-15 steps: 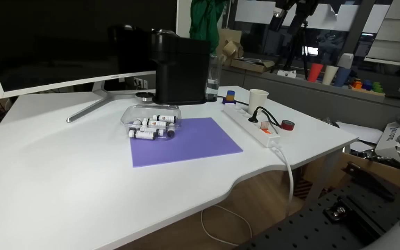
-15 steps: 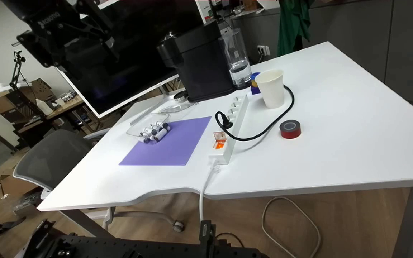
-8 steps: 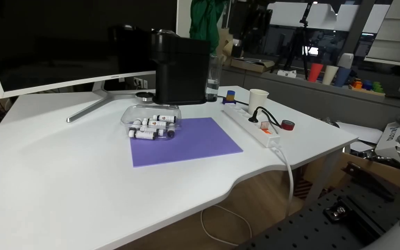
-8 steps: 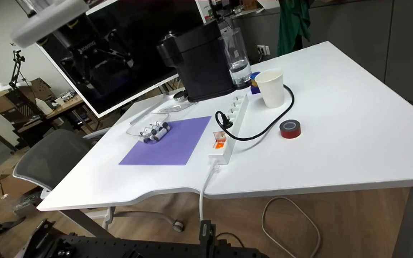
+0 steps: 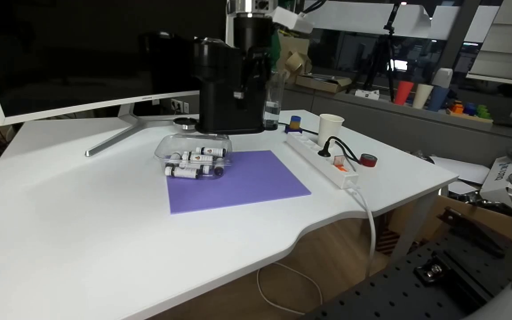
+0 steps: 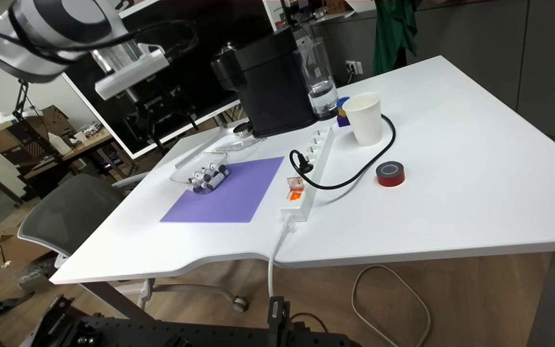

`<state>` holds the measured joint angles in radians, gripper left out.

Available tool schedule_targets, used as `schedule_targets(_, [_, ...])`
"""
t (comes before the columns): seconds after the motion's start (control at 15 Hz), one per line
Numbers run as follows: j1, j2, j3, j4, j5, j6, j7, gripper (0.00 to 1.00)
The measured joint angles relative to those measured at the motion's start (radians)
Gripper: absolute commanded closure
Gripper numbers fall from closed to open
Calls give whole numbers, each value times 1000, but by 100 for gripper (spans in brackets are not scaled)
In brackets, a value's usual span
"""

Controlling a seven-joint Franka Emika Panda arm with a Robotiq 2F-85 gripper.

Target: Take one bottle out of the clear container on the left and put it on the purple placemat

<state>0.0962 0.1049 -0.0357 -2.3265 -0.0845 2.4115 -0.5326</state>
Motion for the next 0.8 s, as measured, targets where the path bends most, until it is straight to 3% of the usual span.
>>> schedule_targets(0.2, [-9, 88, 43, 48, 26, 40, -12, 0])
schedule_targets(0.6, [-34, 74, 57, 44, 28, 39, -13, 0])
schedule_targets(0.8, [-46, 98, 79, 47, 30, 118, -13, 0])
